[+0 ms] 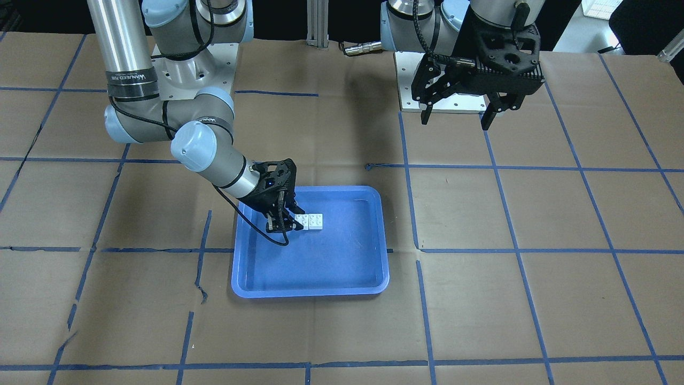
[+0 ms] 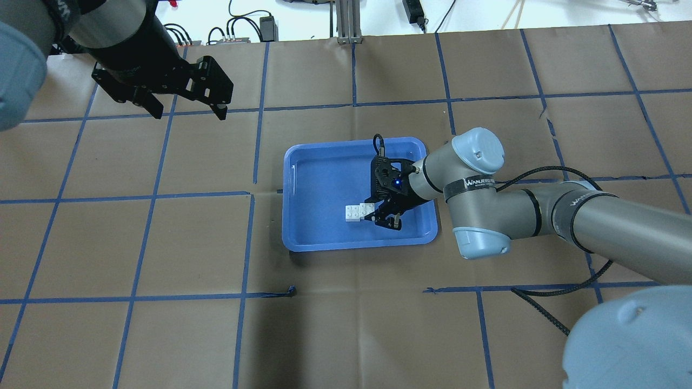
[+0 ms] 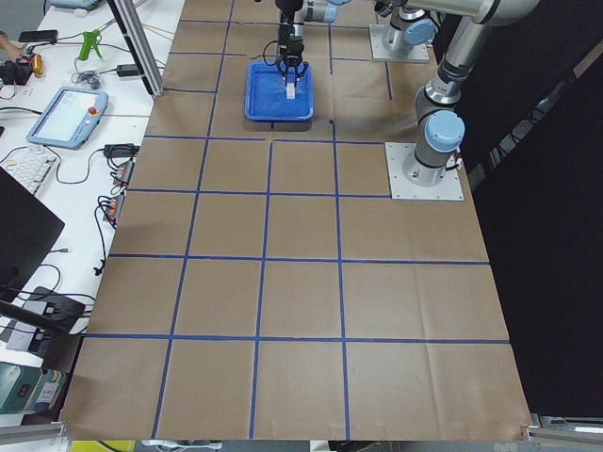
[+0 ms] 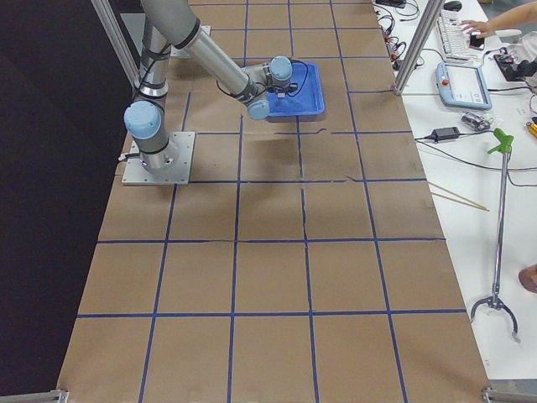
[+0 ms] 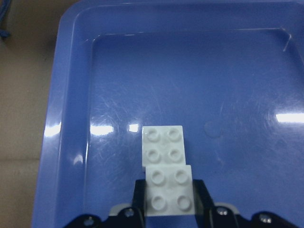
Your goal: Assemble white blocks and place on blue tray
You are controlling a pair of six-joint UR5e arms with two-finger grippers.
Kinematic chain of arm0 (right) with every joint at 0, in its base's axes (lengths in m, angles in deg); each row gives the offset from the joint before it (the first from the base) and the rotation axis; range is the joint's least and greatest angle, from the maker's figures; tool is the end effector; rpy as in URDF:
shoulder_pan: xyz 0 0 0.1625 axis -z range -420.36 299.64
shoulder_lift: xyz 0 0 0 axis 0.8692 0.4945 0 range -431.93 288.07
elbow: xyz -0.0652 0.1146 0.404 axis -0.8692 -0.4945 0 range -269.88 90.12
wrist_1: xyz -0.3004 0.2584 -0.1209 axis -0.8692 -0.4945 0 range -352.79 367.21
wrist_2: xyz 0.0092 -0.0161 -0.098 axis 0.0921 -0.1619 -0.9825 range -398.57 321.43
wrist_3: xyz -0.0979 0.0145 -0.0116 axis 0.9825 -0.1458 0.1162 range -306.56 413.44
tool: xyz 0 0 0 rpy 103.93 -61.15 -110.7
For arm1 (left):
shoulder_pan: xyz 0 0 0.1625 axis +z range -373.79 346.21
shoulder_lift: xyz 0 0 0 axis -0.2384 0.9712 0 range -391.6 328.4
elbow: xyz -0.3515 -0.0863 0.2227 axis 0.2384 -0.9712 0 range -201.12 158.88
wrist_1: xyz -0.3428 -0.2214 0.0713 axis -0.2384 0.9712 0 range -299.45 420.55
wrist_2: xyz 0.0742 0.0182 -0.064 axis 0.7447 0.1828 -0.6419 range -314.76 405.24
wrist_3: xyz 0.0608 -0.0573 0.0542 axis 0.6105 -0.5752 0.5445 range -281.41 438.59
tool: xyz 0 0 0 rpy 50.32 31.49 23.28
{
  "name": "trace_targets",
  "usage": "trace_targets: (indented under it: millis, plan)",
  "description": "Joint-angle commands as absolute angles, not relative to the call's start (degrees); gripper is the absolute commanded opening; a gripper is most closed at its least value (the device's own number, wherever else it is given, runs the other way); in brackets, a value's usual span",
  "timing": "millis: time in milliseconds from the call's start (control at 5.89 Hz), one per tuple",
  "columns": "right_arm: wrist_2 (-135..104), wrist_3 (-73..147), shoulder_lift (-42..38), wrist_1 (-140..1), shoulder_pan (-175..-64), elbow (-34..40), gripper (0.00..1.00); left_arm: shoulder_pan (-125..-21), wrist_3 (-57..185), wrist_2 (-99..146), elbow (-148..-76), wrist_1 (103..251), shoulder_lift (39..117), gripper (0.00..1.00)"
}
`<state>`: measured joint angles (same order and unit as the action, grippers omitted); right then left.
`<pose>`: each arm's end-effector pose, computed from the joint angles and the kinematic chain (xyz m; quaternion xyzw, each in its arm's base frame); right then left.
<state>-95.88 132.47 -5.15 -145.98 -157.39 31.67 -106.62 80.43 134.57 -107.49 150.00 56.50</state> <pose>0.2474 -0.4781 0.1643 -0.6681 0.6855 -0.2220 0.1856 -0.1583 -0.4788 0.5366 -0.0410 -0.9977 0.0529 0.0063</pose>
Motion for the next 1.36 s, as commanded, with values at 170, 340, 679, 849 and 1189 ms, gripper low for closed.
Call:
trace_targets:
  millis: [170,340,679,849,1189]
  plan:
    - [-96.0,132.4,-5.2,-146.0,-157.5,31.7,0.27,-107.0,80.3,134.3,-107.5,149.9,57.0,0.99]
    - [-96.1,132.4,-5.2,-145.9,-157.5,31.8,0.27,-107.1,80.3,134.3,-107.5,150.1,57.0,0.99]
    - [-96.0,132.3,-5.2,-145.7,-157.6,31.8,0.28,-107.2,80.3,134.5,-107.0,150.5,56.3,0.99]
    - [-96.0,132.3,-5.2,-145.8,-157.6,31.8,0.28,-107.3,80.3,134.3,-107.1,150.6,56.3,0.99]
    - [-96.1,132.3,-5.5,-145.7,-157.6,31.8,0.32,-107.3,80.3,134.5,-107.0,150.6,56.1,0.99]
